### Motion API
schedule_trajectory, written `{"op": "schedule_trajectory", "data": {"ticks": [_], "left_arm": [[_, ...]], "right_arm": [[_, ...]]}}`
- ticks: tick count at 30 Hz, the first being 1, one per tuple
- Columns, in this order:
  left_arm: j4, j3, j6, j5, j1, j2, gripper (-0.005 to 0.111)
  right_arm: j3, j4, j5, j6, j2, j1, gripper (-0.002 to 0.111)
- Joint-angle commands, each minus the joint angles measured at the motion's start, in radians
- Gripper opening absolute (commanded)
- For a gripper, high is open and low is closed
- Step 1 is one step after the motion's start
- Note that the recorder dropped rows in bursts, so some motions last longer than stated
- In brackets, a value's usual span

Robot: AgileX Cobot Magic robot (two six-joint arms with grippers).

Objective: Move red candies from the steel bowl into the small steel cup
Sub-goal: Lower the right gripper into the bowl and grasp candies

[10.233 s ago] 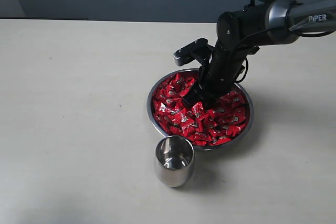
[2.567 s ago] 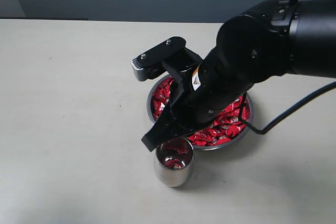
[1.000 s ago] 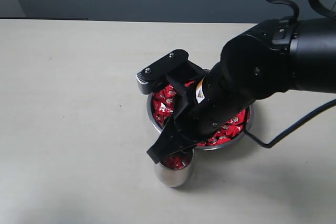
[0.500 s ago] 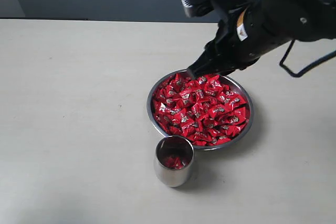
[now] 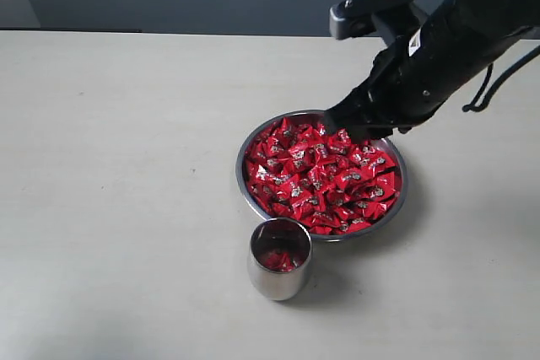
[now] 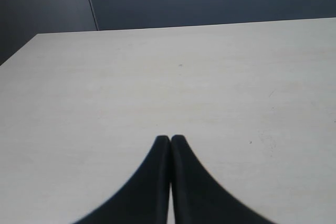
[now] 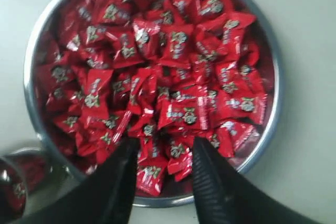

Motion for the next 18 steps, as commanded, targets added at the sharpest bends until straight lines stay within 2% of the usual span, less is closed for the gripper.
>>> {"op": "schedule_trajectory", "data": {"ticks": [1, 18], "left_arm": [[0.002, 0.005, -0.001, -0.008, -0.007, -0.005, 0.0], [0.002, 0.005, -0.001, -0.008, -0.007, -0.005, 0.0]], "right_arm": [[-0.006, 0.103, 0.034, -0.193, 0.055, -0.006, 0.035], [-0.006, 0.157, 0.028, -0.546, 0.174, -0.006, 0.035]]}}
